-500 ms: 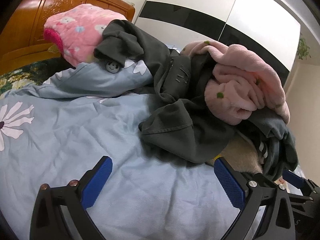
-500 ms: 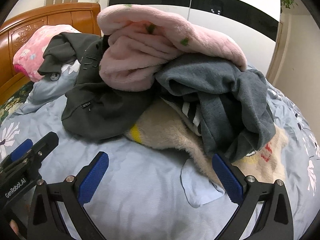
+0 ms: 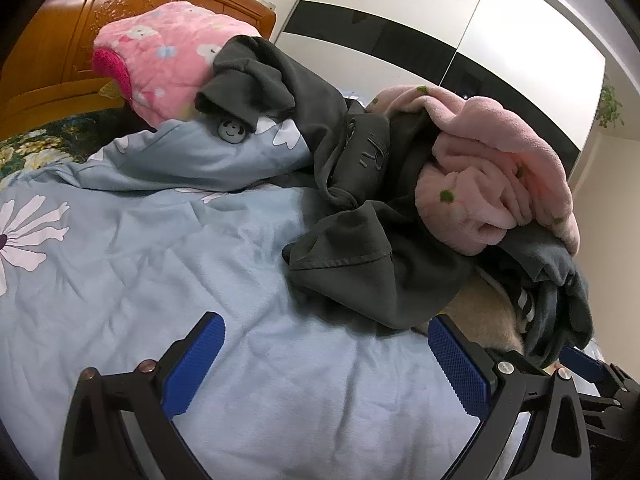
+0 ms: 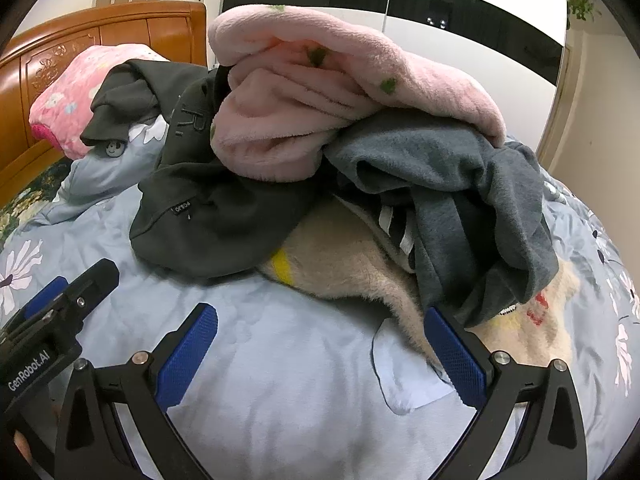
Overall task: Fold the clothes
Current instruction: 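Reach the right gripper toward the pink fleece garment on the pile, then grasp the pink fleece with the right gripper and lift it off the pile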
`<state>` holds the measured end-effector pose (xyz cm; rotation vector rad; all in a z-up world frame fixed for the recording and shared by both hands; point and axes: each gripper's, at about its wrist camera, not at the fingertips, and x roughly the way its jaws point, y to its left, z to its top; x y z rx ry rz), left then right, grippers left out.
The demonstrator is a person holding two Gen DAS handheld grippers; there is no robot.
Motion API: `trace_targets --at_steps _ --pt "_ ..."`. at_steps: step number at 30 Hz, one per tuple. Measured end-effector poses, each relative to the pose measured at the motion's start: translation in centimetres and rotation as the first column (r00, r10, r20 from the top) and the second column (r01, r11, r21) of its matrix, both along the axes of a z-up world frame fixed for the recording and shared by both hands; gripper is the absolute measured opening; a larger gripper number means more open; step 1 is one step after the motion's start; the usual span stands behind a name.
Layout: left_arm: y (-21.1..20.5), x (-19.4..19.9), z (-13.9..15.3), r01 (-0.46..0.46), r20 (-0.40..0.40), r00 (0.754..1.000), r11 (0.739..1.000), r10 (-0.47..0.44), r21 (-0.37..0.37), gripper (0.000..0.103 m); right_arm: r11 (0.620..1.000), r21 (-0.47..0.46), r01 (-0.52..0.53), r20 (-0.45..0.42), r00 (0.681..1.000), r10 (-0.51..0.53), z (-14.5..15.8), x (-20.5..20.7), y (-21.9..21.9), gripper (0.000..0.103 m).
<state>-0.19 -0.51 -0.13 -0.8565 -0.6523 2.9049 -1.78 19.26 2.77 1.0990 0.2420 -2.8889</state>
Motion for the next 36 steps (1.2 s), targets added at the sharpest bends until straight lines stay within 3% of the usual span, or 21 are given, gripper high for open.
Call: trace_targets --at_steps 7,12,17,19,20,21,22,24,26,29,33,36 --pt "-0.5 0.1 0.1 -0.011 -0.010 1.000 1.000 0.011 0.008 0.103 1.000 0.022 0.016 -0.019 1.000 -0.015 1.1 -0.4 0.2 0.103" --pt "-1.8 0.2 0.1 -0.042 -0.028 0.999 0.998 0.043 0.036 0.103 0.983 0.185 0.020 -0.187 0.982 0.015 6.5 -4.1 0.2 0.103" --pt "-2.1 0.2 0.0 -0.044 0.011 0.999 0.996 0.043 0.077 0.103 0.944 0.330 0.000 -0.217 0.973 0.076 8.8 -9.3 -1.8 0.102" --pt "-1.8 0.1 0.0 -0.031 0.018 0.999 0.997 0.030 0.075 0.103 0.939 0.344 0.009 -0.222 0.972 0.072 9.4 -10.6 -2.2 0.089" --pt "-1.6 0.1 0.0 -0.023 0.019 1.000 0.997 0.021 0.074 0.103 0.939 0.344 0.018 -0.225 0.972 0.064 9.6 -11.0 -2.3 0.070" --pt "-1.4 0.1 0.1 -0.013 0.017 1.000 0.997 0.012 0.071 0.103 0.948 0.317 0.021 -0.211 0.976 0.049 10.0 -11.6 -2.0 0.050" --pt "-1.1 0.0 0.1 -0.003 0.014 1.000 0.998 0.002 0.067 0.103 0.960 0.278 0.021 -0.188 0.982 0.033 10.4 -12.4 -1.7 0.042" --pt "-0.6 0.1 0.3 0.008 0.008 1.000 0.998 -0.009 0.058 0.103 0.980 0.200 0.024 -0.146 0.989 0.005 11.4 -13.3 -1.2 0.015" --pt "0.0 0.1 0.7 0.023 -0.001 1.000 0.999 -0.023 0.044 0.103 0.997 0.066 0.033 -0.145 0.989 -0.023 13.3 -12.8 0.0 0.009" --pt "1.0 0.6 2.0 0.044 -0.028 0.999 0.999 -0.044 0.019 0.103 0.998 -0.049 0.034 -0.223 0.974 -0.044 17.8 -10.1 1.2 0.006" --pt "2.3 1.9 4.4 0.044 -0.074 0.996 0.999 -0.046 -0.025 0.103 0.989 -0.146 -0.001 -0.301 0.953 -0.043 24.1 -5.2 3.0 0.006" --pt "3.3 3.6 6.8 0.063 -0.095 0.993 0.996 -0.070 -0.070 0.103 0.989 -0.149 0.002 -0.344 0.937 -0.054 27.9 0.3 4.5 0.006"
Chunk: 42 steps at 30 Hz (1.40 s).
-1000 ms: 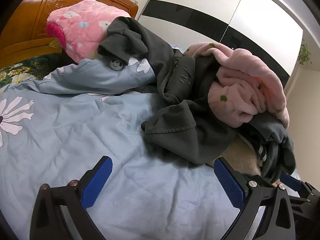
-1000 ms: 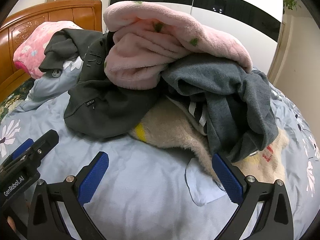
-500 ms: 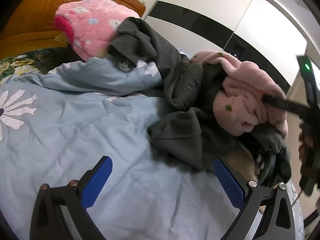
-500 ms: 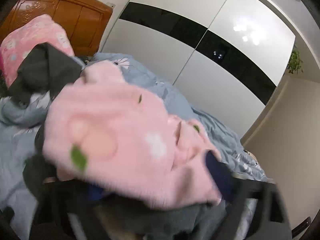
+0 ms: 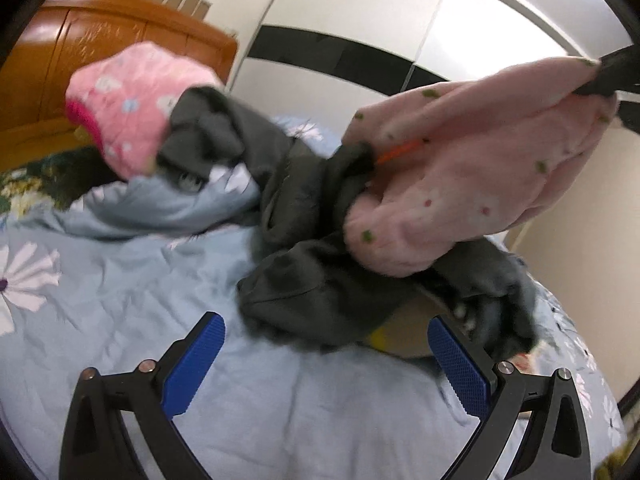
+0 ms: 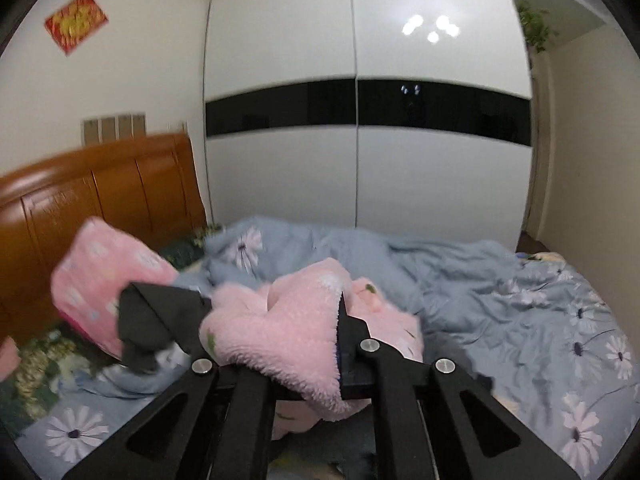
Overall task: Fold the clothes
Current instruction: 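Grasp the pink fleece with the right gripper and lift it off the pile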
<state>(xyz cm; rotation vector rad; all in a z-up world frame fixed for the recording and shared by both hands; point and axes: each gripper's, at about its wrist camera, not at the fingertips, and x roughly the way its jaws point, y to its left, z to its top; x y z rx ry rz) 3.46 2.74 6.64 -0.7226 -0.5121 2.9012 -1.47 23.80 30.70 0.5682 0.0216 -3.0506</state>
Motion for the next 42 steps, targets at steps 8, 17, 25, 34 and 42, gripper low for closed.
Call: trace_targets --at_steps 8,17,25,34,42 --pt "-0.1 8.8 4.8 0.064 0.017 0.998 0.994 -0.063 -0.088 0.103 0.994 0.036 0.108 0.065 0.992 -0.110 1.1 12.6 6.7 0.006" --pt "-1.9 17.7 10.1 0.083 0.005 0.996 0.986 -0.084 -0.142 0.103 0.970 -0.017 0.242 0.165 0.958 -0.236 -1.6 25.4 11.5 0.006" --pt "-2.8 21.8 14.1 0.119 -0.039 0.991 0.983 -0.125 -0.139 0.103 0.929 -0.074 0.364 0.069 0.931 -0.359 3.4 31.4 16.4 0.006" --pt "-1.2 24.2 16.5 0.147 -0.074 0.984 0.974 -0.162 -0.174 0.103 0.969 -0.020 0.245 0.001 0.969 -0.245 7.0 29.4 12.5 0.007" --pt "-7.1 26.7 16.7 0.001 -0.037 0.999 0.957 -0.013 -0.290 0.103 0.985 -0.166 -0.042 0.263 0.961 0.085 -4.8 21.3 -1.6 0.007"
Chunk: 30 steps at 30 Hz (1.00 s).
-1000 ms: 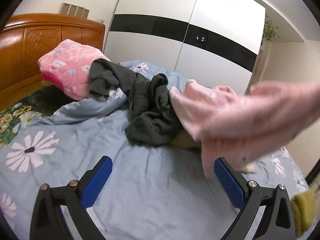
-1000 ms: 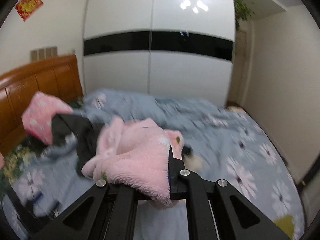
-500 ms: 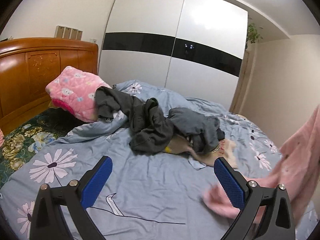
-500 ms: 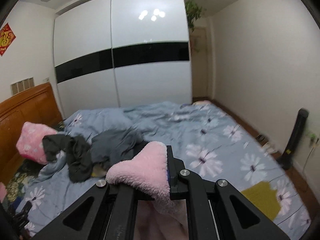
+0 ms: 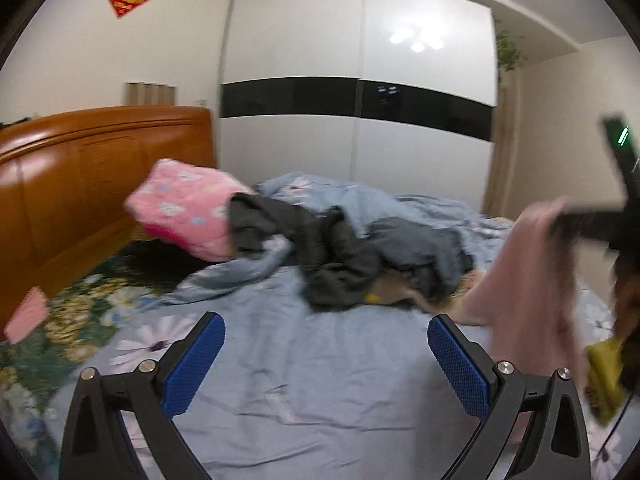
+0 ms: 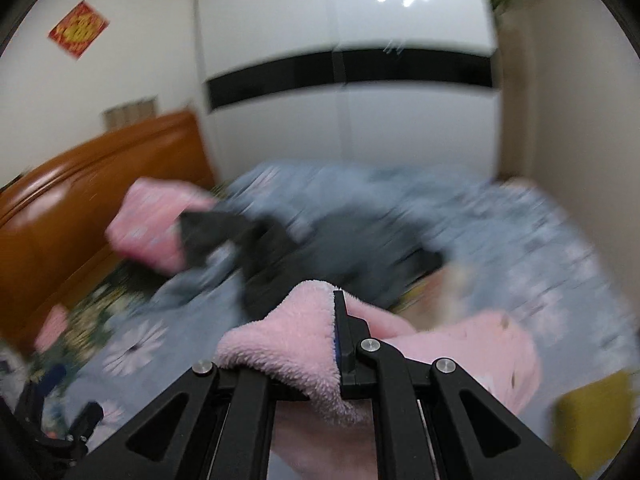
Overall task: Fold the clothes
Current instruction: 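Grasp the pink fleece with the right gripper and lift it off the pile, then lay the pink fleece on the open duvet and open the right gripper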
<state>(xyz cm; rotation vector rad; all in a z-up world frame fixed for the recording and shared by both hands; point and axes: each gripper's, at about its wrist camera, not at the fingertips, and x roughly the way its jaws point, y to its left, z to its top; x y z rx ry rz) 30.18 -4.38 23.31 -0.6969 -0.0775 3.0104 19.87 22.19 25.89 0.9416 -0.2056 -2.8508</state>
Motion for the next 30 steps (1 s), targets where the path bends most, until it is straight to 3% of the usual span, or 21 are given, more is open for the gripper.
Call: trace_targets --at_steps 3,9,11,13,14,16,19,22,25,28,30 --pt "-3.7 1.1 -0.9 -0.091 0.036 0.995 0.996 0.091 -0.007 0.103 0.993 -0.054 -0.102 0.138 0.984 0.109 -5.6 -1.3 -5.3 0.007" --pt "-6.8 1.6 -3.0 -0.163 0.113 0.980 0.987 0.162 0.001 0.103 0.961 0.046 -0.272 0.312 0.918 0.245 -13.5 -1.8 -12.8 0.010" --pt "-6.2 1.1 -3.5 -0.156 0.136 0.978 0.988 0.156 -0.014 0.103 0.951 0.052 -0.303 0.338 0.902 0.269 -14.5 -1.4 -13.3 0.014" --pt "-5.3 0.4 -3.9 -0.140 0.156 0.978 0.990 0.141 -0.020 0.103 0.933 0.084 -0.350 0.348 0.887 0.302 -14.6 -0.6 -13.2 0.025" --pt "-4.8 0.0 -4.1 -0.126 0.167 0.978 0.992 0.128 -0.024 0.103 0.921 0.104 -0.375 0.342 0.883 0.321 -14.5 -0.1 -13.1 0.036" --pt "-3.6 -0.7 -4.7 -0.096 0.188 0.977 0.995 0.100 -0.030 0.103 0.895 0.146 -0.421 0.321 0.876 0.360 -14.1 1.0 -12.5 0.043" --pt "-1.6 -1.8 -5.9 -0.045 0.247 0.967 0.998 0.056 -0.049 0.103 0.887 0.091 -0.453 0.277 0.867 0.415 -13.1 2.4 -9.0 0.058" --pt "0.4 -3.1 -7.3 -0.001 0.316 0.949 1.000 0.011 -0.031 0.103 0.938 0.016 -0.347 0.231 0.914 0.334 -12.5 3.7 -2.0 0.062" --pt "2.7 -4.7 -8.9 0.039 0.371 0.927 0.999 -0.048 0.030 0.103 0.992 0.020 -0.128 0.246 0.962 0.119 -13.9 4.5 5.8 0.062" --pt "6.0 -6.6 -10.0 0.083 0.404 0.910 0.995 -0.099 0.057 0.103 0.997 -0.025 0.066 0.304 0.951 -0.056 -16.1 5.0 12.2 0.062" --pt "9.0 -7.9 -10.3 0.132 0.397 0.908 0.991 -0.131 0.024 0.103 0.984 -0.078 0.158 0.332 0.935 -0.123 -17.4 5.4 15.1 0.062"
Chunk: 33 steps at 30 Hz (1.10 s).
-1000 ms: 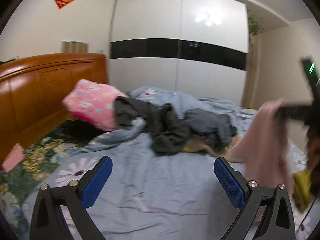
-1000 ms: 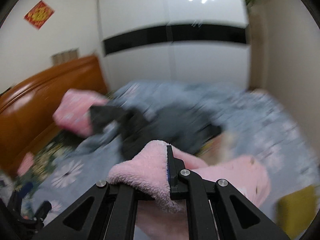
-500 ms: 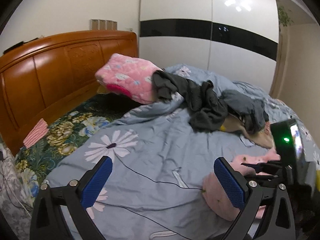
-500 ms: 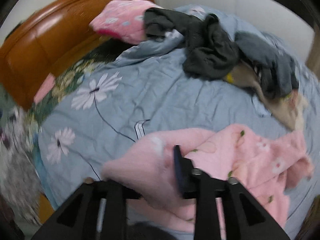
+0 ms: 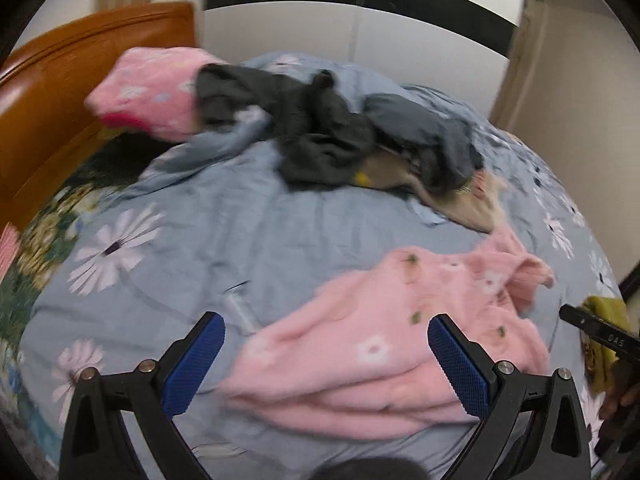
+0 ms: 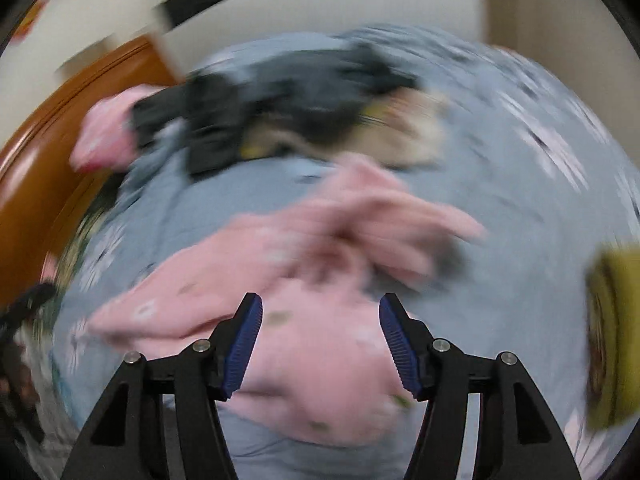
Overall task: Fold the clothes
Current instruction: 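Lay the pink fleece on the open duvet and open the right gripper, then grasp a pink fleece edge with the left gripper and lift it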
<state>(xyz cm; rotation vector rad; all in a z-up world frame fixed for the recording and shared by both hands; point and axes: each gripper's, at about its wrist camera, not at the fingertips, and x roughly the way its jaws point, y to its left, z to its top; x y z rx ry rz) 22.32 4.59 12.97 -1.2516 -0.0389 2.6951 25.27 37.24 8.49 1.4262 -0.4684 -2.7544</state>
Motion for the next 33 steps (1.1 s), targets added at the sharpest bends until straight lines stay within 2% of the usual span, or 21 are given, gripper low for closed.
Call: trace_targets --at_steps 4,8,11,13,15,18,19,20,21,22,23,26,29,33 --pt "7.0 -2.7 -1.5 0.133 -0.015 0.991 0.987 -0.135 -0.092 0.103 0.989 -0.084 0.119 0.070 0.991 -0.114 -3.1 0.9 3.4 0.062" --pt "14.0 -5.0 -4.4 0.292 0.023 0.956 0.939 -0.293 -0.180 0.103 0.976 -0.134 0.171 0.099 0.982 -0.158 -4.8 1.8 4.5 0.062" --pt "18.1 -6.6 -6.9 0.364 0.084 0.932 0.905 -0.354 -0.219 0.103 0.966 -0.162 0.201 0.107 0.977 -0.185 -5.5 2.5 5.7 0.062" --pt "19.8 -7.4 -8.0 0.382 0.109 0.924 0.898 -0.367 -0.218 0.102 0.962 -0.173 0.213 0.111 0.974 -0.196 -5.8 2.9 6.6 0.062" --pt "21.0 -8.2 -8.8 0.388 0.131 0.921 0.897 -0.368 -0.212 0.095 0.957 -0.181 0.226 0.116 0.971 -0.207 -6.1 3.2 7.4 0.062" --pt "21.7 -9.3 -9.2 0.385 0.162 0.920 0.902 -0.357 -0.197 0.078 0.950 -0.194 0.245 0.122 0.967 -0.224 -6.4 3.8 8.3 0.062" --pt "22.1 -9.5 -9.7 0.380 0.170 0.921 0.904 -0.350 -0.197 0.067 0.948 -0.196 0.252 0.123 0.965 -0.231 -6.3 4.0 8.4 0.062" --pt "22.3 -9.6 -10.0 0.376 0.183 0.921 0.906 -0.343 -0.195 0.052 0.945 -0.197 0.259 0.124 0.963 -0.238 -6.3 4.1 8.6 0.062" --pt "22.2 -9.8 -10.2 0.372 0.194 0.921 0.910 -0.337 -0.183 0.043 0.943 -0.199 0.266 0.125 0.961 -0.245 -6.3 4.3 8.7 0.062" --pt "21.9 -10.0 -10.2 0.360 0.199 0.924 0.918 -0.327 -0.166 0.023 0.941 -0.200 0.273 0.126 0.960 -0.251 -6.2 4.5 8.8 0.062" --pt "21.6 -10.3 -10.1 0.347 0.203 0.927 0.926 -0.315 -0.147 0.011 0.940 -0.203 0.276 0.125 0.959 -0.255 -6.1 4.6 8.8 0.062" --pt "19.3 -10.9 -8.8 0.283 0.173 0.948 0.957 -0.268 -0.068 0.011 0.941 -0.195 0.276 0.116 0.959 -0.257 -5.4 4.8 8.7 0.062" --pt "15.0 -11.5 -6.2 0.221 0.108 0.970 0.975 -0.217 -0.034 0.010 0.947 -0.179 0.265 0.107 0.963 -0.249 -4.6 4.9 8.3 0.062" --pt "5.0 -13.6 -2.1 0.058 0.026 0.998 0.998 -0.057 -0.022 0.010 0.955 -0.160 0.250 0.100 0.966 -0.237 -3.8 4.6 7.4 0.062"
